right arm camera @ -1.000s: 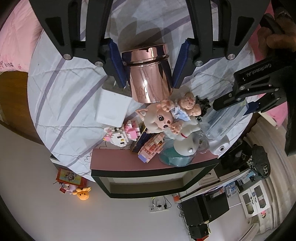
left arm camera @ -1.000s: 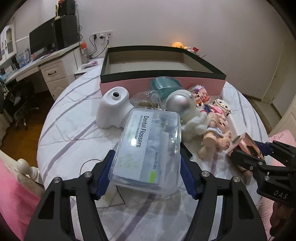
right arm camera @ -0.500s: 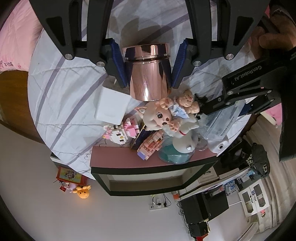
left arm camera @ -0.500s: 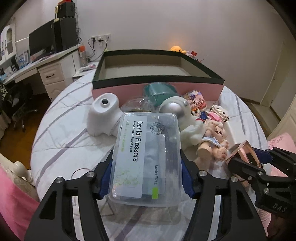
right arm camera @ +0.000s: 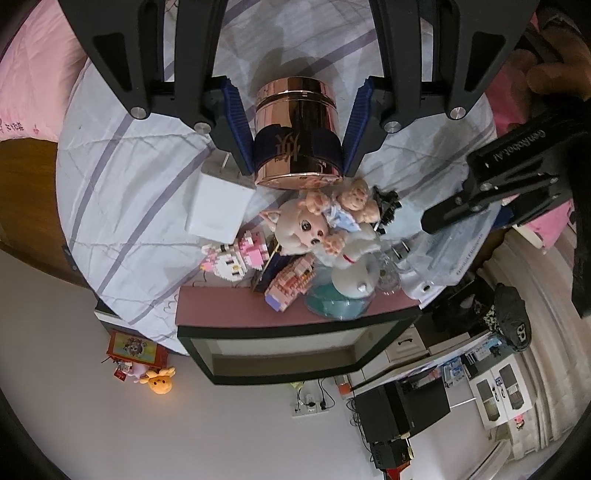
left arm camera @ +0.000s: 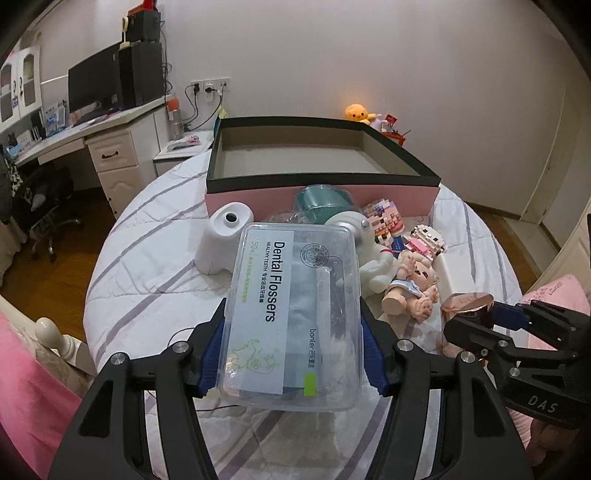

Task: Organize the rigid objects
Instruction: 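Carry the case and cup into the pink box and release both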

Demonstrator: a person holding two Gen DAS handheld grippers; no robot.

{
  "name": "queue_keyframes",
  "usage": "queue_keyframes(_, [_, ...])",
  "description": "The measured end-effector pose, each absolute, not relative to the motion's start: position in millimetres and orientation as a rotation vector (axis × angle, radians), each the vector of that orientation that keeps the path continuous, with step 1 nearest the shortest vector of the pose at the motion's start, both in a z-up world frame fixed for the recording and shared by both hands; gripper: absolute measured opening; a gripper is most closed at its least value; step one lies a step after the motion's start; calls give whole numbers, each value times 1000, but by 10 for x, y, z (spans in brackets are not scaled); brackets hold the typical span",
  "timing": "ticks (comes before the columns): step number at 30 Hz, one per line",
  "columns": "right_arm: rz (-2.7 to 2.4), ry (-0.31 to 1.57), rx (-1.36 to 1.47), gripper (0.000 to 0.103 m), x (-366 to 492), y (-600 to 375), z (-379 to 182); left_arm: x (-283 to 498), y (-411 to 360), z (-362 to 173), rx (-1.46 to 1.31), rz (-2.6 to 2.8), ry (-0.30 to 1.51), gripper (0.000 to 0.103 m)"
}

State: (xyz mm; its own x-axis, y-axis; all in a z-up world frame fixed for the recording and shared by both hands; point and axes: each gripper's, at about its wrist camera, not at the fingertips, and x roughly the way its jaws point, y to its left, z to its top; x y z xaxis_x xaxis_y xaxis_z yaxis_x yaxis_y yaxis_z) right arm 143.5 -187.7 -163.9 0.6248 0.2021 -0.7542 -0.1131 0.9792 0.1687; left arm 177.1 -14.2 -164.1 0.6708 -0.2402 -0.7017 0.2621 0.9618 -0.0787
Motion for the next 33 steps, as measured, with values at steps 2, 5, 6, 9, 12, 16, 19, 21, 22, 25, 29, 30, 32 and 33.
queue_keyframes(2, [177, 880, 112, 49, 1448, -1886, -1651, 1765, -144, -1654, 28, -284, 793, 63])
queue_keyframes(5, [172, 928, 73, 49, 1529, -1855, -1726, 1774, -159, -1679, 29, -288, 800, 63])
queue_keyframes(6, [170, 936, 77, 49, 1548, -1856, -1762, 1777, -163, -1681, 29, -289, 801, 63])
queue_keyframes(9, [169, 928, 97, 48, 1545, -1879, -1809, 1776, -165, -1676, 29, -289, 799, 63])
queue_keyframes(12, [176, 918, 99, 48, 1516, -1889, -1782, 1768, -157, -1663, 29, -286, 793, 63])
queue_keyframes(16, [191, 900, 106, 48, 1466, -1881, -1708, 1757, -148, -1582, 27, -283, 772, 63])
queue_keyframes(19, [204, 880, 109, 48, 1441, -1859, -1610, 1753, -145, -1502, 28, -285, 755, 63])
queue_keyframes(21, [218, 865, 112, 48, 1444, -1857, -1526, 1762, -142, -1454, 27, -284, 746, 63])
queue_keyframes(22, [224, 854, 113, 48, 1451, -1856, -1468, 1768, -141, -1426, 27, -284, 742, 63])
queue_keyframes(25, [242, 816, 114, 48, 1528, -1868, -1265, 1827, -141, -1290, 24, -281, 718, 63])
queue_keyframes(29, [239, 754, 89, 48, 1734, -1897, -994, 2073, -190, -1028, 30, -258, 667, 63])
queue_keyframes(30, [237, 739, 83, 48, 1815, -1904, -927, 2117, -196, -989, 31, -253, 657, 63])
queue_keyframes(32, [231, 715, 76, 48, 2012, -1933, -824, 2274, -229, -888, 31, -244, 635, 63])
queue_keyframes(33, [230, 708, 77, 48, 2103, -1946, -790, 2389, -261, -846, 28, -242, 627, 63])
